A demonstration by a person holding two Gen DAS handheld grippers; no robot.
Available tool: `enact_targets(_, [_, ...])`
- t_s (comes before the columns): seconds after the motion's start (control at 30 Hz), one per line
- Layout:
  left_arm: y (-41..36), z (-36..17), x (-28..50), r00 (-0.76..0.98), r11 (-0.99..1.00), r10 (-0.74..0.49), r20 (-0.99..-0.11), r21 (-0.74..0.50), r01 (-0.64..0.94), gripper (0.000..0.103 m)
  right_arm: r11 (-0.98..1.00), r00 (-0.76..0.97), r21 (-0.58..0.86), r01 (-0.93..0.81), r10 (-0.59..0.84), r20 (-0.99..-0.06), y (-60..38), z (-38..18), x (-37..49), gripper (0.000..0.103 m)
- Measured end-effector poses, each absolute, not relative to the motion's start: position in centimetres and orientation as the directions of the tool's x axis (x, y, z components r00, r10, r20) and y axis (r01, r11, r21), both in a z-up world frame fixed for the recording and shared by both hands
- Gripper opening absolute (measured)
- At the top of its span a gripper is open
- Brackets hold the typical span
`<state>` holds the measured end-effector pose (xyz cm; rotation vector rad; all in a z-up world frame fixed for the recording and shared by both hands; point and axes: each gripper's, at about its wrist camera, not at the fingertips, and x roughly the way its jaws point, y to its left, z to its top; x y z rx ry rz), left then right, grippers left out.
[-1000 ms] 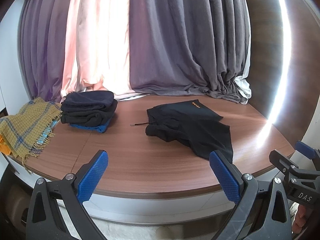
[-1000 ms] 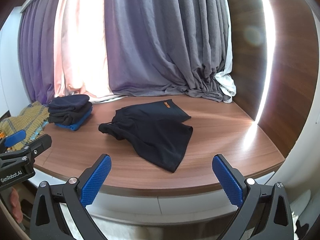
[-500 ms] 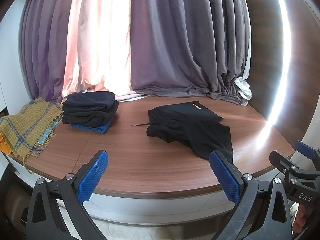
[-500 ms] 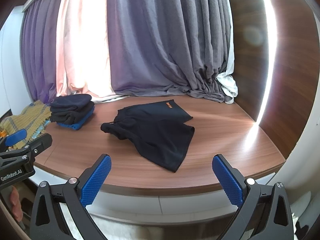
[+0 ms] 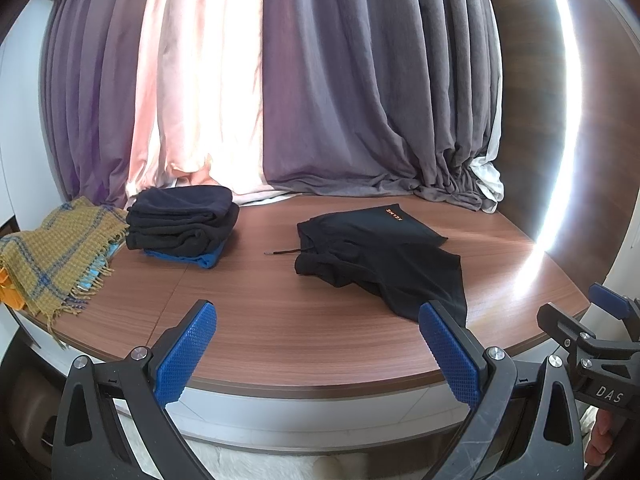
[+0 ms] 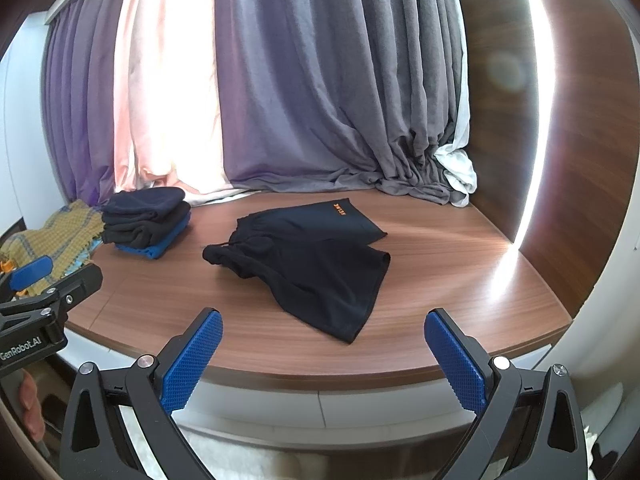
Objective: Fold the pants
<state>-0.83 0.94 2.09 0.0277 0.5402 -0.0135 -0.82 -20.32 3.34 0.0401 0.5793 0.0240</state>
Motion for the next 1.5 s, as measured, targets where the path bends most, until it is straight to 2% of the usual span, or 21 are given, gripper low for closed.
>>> enact_targets(0.7, [2.0, 1.6, -0.7, 0.855, 1.000, 0.013, -0.519, 0.018, -0.004, 0.103, 0.999, 0.824, 0.043, -0.008, 0.031, -0.566, -20.0, 2.8, -0.3, 0.102])
enact_targets(1.0, [4.1, 0.3, 1.8, 0.851, 0.997, 0.053, -0.522, 0.074, -0.016, 0.103, 0.998, 0.798, 0.059, 0.025, 0.016, -0.602, -19.7, 1.6, 1.3, 0.102])
enact_targets(1.3, [6.4, -1.1, 8.3, 0.824, 0.992, -0.028, -0.565, 0.088, 0.094, 0.093, 0.990, 0.762, 0.063, 0.128, -0.058, -0.645, -18.7, 0.1, 5.8, 0.102])
enact_targets(1.5, [6.8, -2.8, 13.8, 0.785, 0.963, -0.109, -0.610, 0.132, 0.236, 0.083, 0.971, 0.704, 0.072, 0.226, -0.112, -0.702, -17.7, -2.2, 9.3, 0.102])
